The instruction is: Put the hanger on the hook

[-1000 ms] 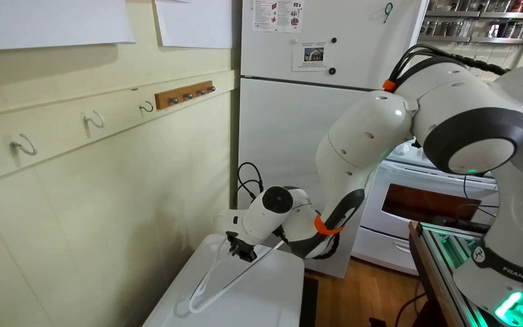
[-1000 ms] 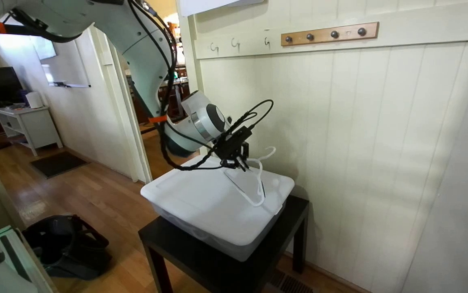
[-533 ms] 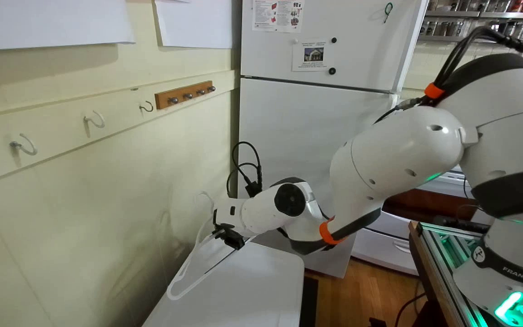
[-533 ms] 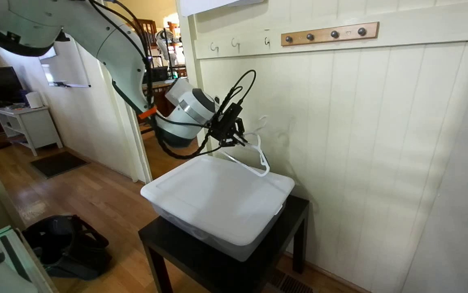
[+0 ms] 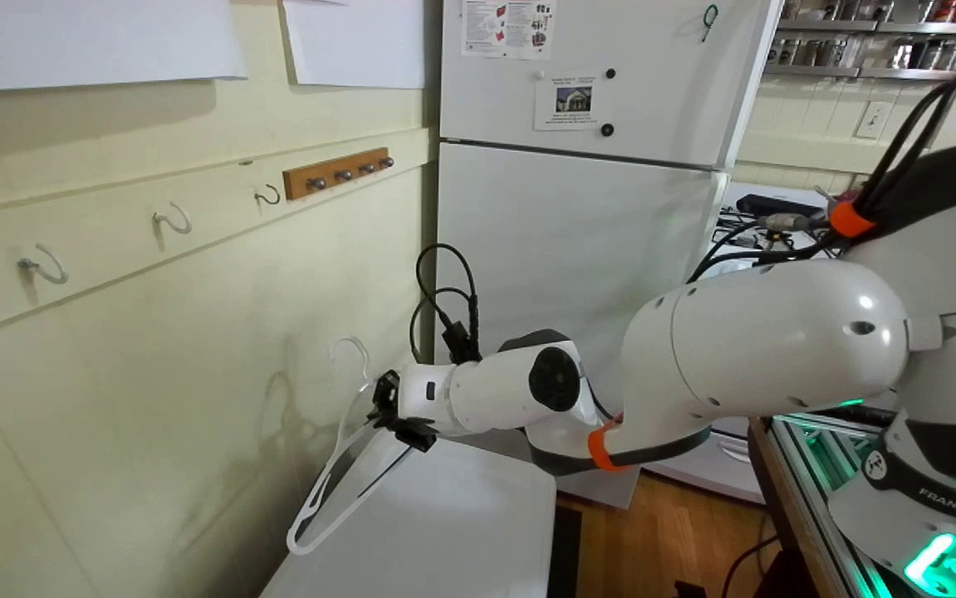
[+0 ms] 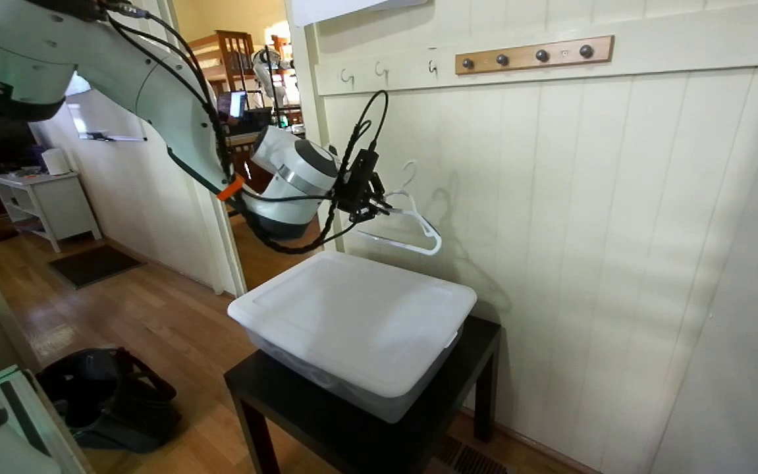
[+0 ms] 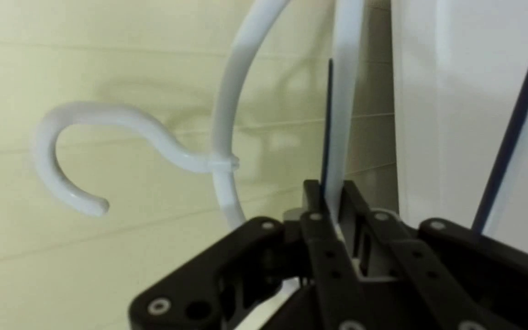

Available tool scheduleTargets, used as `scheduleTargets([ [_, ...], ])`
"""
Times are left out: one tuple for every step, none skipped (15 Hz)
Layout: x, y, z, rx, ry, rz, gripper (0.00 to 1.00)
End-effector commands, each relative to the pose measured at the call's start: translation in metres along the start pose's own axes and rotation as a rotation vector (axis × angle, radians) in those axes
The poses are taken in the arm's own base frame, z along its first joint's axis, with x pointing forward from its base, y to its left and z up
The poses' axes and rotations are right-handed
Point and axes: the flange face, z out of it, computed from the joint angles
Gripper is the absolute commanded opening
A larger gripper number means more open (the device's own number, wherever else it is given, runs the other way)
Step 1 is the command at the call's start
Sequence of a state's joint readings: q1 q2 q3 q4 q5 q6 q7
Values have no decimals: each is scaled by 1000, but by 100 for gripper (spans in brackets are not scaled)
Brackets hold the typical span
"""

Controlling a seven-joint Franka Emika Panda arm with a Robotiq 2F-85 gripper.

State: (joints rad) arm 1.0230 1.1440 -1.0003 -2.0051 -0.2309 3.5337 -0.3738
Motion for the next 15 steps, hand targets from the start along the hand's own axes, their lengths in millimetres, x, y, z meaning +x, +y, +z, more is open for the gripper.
scheduleTargets([
  [7, 8, -15, -110, 37, -69, 3],
  [12, 11, -19, -135, 51, -87, 3],
  [15, 14, -23, -161, 58, -102, 3],
  [20, 18, -27, -181, 69, -113, 3],
  [23, 21, -30, -205, 77, -125, 3],
  [28, 25, -34, -228, 85, -132, 3],
  [32, 28, -37, -257, 95, -138, 3],
  [36, 32, -41, -278, 103, -148, 3],
  [40, 37, -45, -302, 111, -154, 3],
  [44, 40, -48, -320, 119, -160, 3],
  [48, 44, -51, -342, 127, -169, 3],
  [53, 48, -55, -362, 136, -179, 3],
  [57, 51, -58, -376, 144, -186, 3],
  [62, 55, -61, -390, 151, -196, 3],
  [67, 58, -64, -401, 159, -205, 3],
])
